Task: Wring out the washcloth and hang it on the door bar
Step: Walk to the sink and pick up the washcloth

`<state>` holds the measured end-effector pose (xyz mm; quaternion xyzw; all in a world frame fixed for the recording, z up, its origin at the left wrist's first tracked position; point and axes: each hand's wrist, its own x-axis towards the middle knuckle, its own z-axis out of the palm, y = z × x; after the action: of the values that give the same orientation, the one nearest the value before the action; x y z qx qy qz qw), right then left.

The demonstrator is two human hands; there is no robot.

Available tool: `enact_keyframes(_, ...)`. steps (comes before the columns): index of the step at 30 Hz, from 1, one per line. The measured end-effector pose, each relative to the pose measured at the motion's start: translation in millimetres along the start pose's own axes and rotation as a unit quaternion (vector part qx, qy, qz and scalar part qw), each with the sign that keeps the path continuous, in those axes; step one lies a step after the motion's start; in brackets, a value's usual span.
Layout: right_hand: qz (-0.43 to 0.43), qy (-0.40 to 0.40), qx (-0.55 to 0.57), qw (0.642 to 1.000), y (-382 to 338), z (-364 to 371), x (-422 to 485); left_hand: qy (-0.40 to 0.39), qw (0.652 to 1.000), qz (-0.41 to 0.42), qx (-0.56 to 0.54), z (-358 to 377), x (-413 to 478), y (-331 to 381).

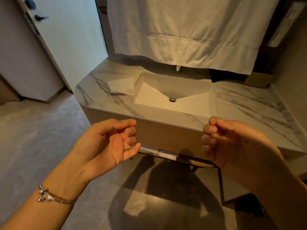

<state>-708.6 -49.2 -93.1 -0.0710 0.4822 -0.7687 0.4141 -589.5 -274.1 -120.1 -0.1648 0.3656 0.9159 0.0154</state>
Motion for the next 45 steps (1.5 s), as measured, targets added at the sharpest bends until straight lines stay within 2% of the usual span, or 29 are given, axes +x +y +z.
enact_keyframes(5, 0.023, -0.040, 0.063, 0.997, -6, 15, 68, 0.006, 1.000, 0.022, 0.006, -31, 22, 36)
enact_keyframes(11, 0.018, -0.001, 0.079, 0.997, -12, 37, 131, 0.004, 1.000, 0.018, 0.005, -69, 64, 84)
enact_keyframes(20, -0.007, 0.043, 0.067, 0.997, -42, 27, 196, -0.055, 0.998, -0.017, 0.018, -86, 155, 129)
enact_keyframes(32, 0.009, 0.036, 0.051, 0.998, -76, 16, 292, 0.004, 1.000, -0.005, -0.013, -108, 244, 172)
enact_keyframes(35, 0.004, 0.056, 0.065, 0.996, -82, 20, 322, 0.017, 0.999, -0.009, -0.042, -121, 267, 184)
enact_keyframes(45, -0.010, 0.061, 0.079, 0.995, -99, 29, 392, -0.007, 0.999, -0.036, -0.031, -134, 340, 225)
